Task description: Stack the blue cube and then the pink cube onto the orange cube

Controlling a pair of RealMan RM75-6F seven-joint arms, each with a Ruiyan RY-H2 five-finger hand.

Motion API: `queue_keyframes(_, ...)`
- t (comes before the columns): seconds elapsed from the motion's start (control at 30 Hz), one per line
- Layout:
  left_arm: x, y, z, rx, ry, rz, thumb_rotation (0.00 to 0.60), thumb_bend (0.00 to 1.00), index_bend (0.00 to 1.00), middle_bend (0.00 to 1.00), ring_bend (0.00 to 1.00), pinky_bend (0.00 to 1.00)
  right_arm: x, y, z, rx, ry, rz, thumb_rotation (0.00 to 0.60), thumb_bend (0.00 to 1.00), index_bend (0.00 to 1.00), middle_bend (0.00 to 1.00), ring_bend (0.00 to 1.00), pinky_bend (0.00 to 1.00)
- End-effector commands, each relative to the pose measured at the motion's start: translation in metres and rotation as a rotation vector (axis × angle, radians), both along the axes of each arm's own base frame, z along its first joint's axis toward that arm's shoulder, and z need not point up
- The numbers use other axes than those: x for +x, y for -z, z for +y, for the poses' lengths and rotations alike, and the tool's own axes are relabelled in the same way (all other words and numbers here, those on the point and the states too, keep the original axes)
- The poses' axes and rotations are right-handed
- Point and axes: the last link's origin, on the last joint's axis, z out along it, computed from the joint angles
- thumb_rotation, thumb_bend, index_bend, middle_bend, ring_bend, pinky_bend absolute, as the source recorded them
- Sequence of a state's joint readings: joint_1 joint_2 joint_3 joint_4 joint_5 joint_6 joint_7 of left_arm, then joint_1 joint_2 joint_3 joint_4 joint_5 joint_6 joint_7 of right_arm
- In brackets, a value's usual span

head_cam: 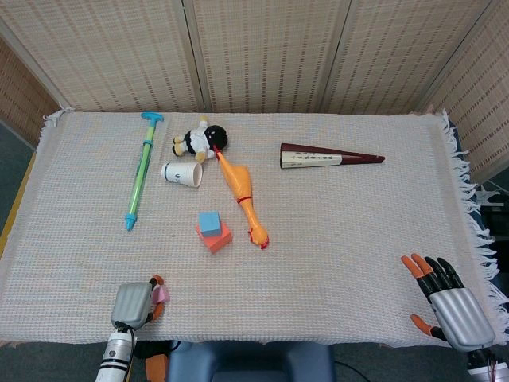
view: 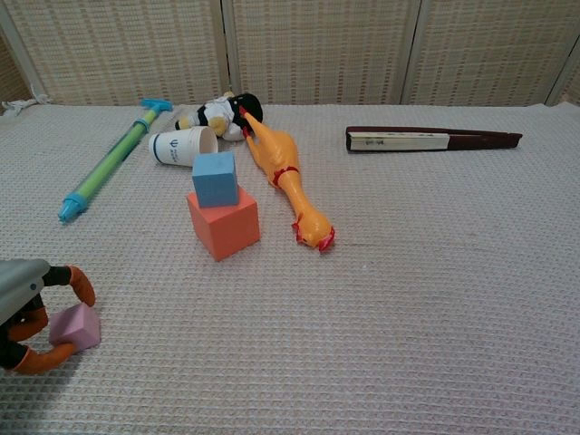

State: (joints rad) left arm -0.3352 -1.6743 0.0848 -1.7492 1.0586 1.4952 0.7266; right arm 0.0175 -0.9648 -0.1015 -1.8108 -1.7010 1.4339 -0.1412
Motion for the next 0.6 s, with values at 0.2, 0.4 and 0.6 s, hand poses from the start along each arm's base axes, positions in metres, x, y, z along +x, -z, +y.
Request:
queue_keyframes(0.2,-0.0018,-0.0017,0.0013,0.015,0.0,0.014,0.6,0.3,0.39,1.0,1.0,1.0,0.0001,0.0017,-0.0002,0.005,0.002,0.003,0.6,0.11,0.0,0.0,0.0,0.0)
queue_keyframes(0.4,-0.0037,-0.002,0.0002,0.017,-0.001,0.022,0.6,0.3,0.44,1.0,1.0,1.0,0.0003,0.0026,-0.0005,0.007,0.003,0.005,0.6,0.12,0.0,0.0,0.0,0.0)
queue_keyframes(0.6,-0.003,-0.0046,0.0011,0.033,0.018,0.04,0.6,0.3,0.58,1.0,1.0,1.0,0.0002,0.0021,-0.0006,0.005,0.003,0.004,0.6,0.12,0.0,0.0,0.0,0.0)
